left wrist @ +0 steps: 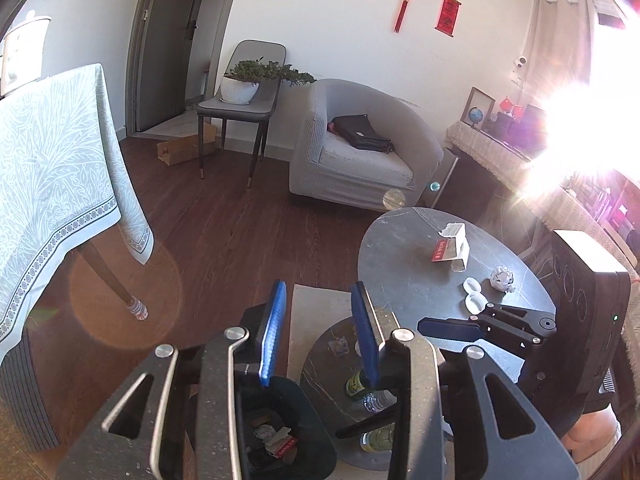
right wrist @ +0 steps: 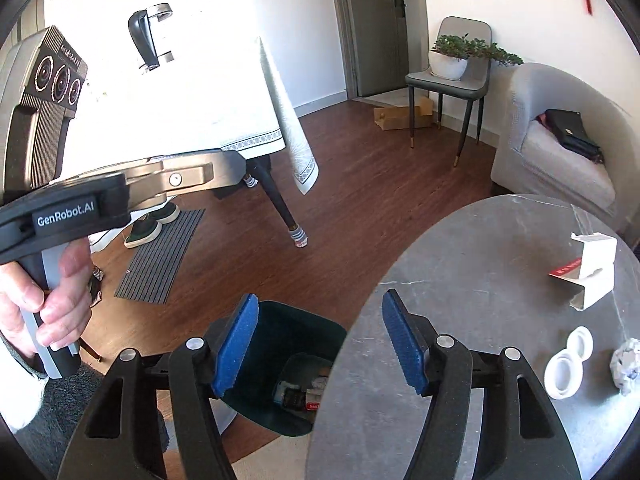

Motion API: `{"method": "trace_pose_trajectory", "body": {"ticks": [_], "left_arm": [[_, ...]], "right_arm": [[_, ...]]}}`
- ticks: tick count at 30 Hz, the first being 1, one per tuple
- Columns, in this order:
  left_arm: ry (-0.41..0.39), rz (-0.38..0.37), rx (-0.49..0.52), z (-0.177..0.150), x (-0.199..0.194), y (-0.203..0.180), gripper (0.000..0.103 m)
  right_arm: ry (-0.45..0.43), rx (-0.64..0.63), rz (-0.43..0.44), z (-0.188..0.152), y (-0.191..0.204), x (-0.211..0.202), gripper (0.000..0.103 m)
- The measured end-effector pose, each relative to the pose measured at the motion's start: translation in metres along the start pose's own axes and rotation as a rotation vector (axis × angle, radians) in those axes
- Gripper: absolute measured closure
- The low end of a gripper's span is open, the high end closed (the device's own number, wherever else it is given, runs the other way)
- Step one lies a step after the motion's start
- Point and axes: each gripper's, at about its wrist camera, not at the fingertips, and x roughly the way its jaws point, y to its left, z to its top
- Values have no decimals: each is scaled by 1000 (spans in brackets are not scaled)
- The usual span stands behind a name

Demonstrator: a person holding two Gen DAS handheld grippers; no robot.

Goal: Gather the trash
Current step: 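Move both grippers back over the marble table, then grasp the white plastic lid with the left gripper while the right gripper grasps the crumpled paper ball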

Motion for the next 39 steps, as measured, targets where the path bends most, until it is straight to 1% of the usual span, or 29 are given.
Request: {"method": "trace_pose_trajectory", "body": {"ticks": [4,6,8,13,16,23,26,32,35,37,39], "left_arm": [[12,-25,19,3,13,-19,60],[15,-38,30,3,19,-28,59],[20,-47,39,4,27,-38,55],[44,-75,68,5,51,-65,53],[67,-93,88,4,66,-84,51],[112,-134,166,-4,96,-131,46],[140,-136,210,-14,109,-149,44],[199,-164,245,-25,131,-172,40],[214,-180,265,-29,140,-186,40],[221,-187,280,-32,145,-196,40],[230,-189,291,-35,151,-203,40]], "right_arm": [[-16,30,-25,-2,-25,-11,38],[-23,44,-39,-4,-37,-17,38],[-31,54,-58,-7,-50,-24,38],[-36,64,-116,-15,-78,-37,38],[-35,75,-152,-21,-98,-45,38],[-59,115,-255,-36,-140,-73,38],[-75,149,-279,-40,-156,-83,38],[-82,196,-309,-55,-178,-98,38],[-74,209,-322,-62,-187,-100,38],[-65,219,-329,-68,-193,-101,35],[-60,230,-329,-72,-197,-103,34]]}}
